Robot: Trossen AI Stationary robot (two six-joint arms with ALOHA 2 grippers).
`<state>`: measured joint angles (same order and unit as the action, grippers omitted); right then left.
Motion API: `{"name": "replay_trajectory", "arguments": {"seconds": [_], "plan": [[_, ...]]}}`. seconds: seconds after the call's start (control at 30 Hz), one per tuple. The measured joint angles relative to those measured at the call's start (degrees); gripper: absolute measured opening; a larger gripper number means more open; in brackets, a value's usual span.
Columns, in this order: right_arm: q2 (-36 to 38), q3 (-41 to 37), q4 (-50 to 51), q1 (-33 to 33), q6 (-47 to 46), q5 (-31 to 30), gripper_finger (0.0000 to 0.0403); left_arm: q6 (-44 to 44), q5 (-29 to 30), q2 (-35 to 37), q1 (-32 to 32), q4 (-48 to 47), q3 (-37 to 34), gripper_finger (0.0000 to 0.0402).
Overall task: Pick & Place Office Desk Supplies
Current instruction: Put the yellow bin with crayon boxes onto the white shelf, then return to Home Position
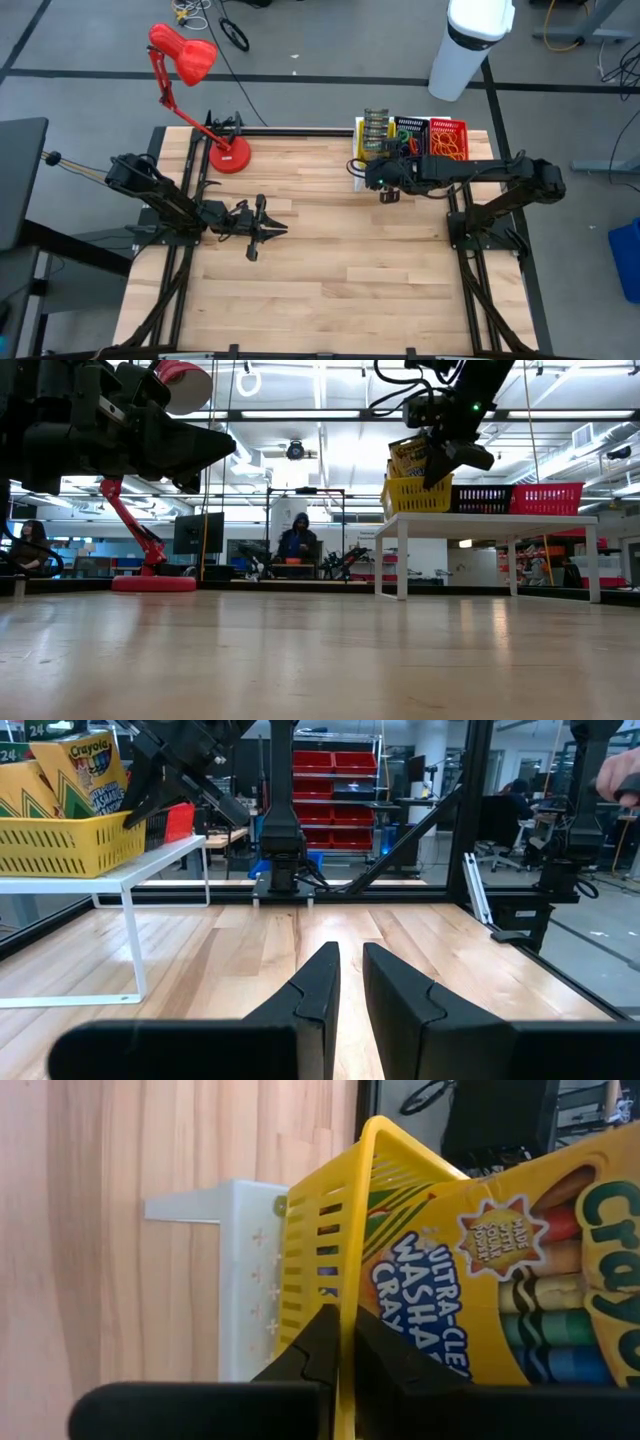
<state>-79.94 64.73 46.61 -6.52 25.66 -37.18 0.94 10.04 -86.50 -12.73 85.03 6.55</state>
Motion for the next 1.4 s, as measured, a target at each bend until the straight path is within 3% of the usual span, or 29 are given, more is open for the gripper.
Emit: {"name": "replay_trajectory", "arguments": {"seconds": [0.17,0.57,0.77,0.93,1.17,1.27,1.4], "plan": [[0.0,-0.02,-0.05,0.03,-0.08,-0.01,0.0031,0.06,0.0,0.0,0.0,0.0,0.0,0.0053],[0.55,-0.04,-0.13,0.25,-1.25,-3.51,0.0131,0.1,0.0,0.0,0.0,0.0,0.0,0.0053],[3.02,-0.04,-0.08,5.13,-4.38,-5.45,0.0148,0.51,1.14,0.0,0.04,0.03,0.0,0.0053],[6.28,-0.22,-0.79,12.22,-15.65,-4.9,0.0132,4.51,5.49,0.0,0.09,0.6,0.0,0.0052],[14.31,-18.49,-28.12,18.88,-18.02,0.59,0.0012,9.3,5.38,1.4,1.63,0.53,-1.08,0.0008],[17.74,-26.82,-42.44,19.32,-17.85,4.94,0.0019,9.06,3.84,4.62,4.47,0.15,-3.13,0.0006],[22.86,-35.56,-56.37,19.28,-16.2,10.63,0.0012,6.43,-2.65,11.85,9.44,-4.73,-5.78,0.0004]]}}
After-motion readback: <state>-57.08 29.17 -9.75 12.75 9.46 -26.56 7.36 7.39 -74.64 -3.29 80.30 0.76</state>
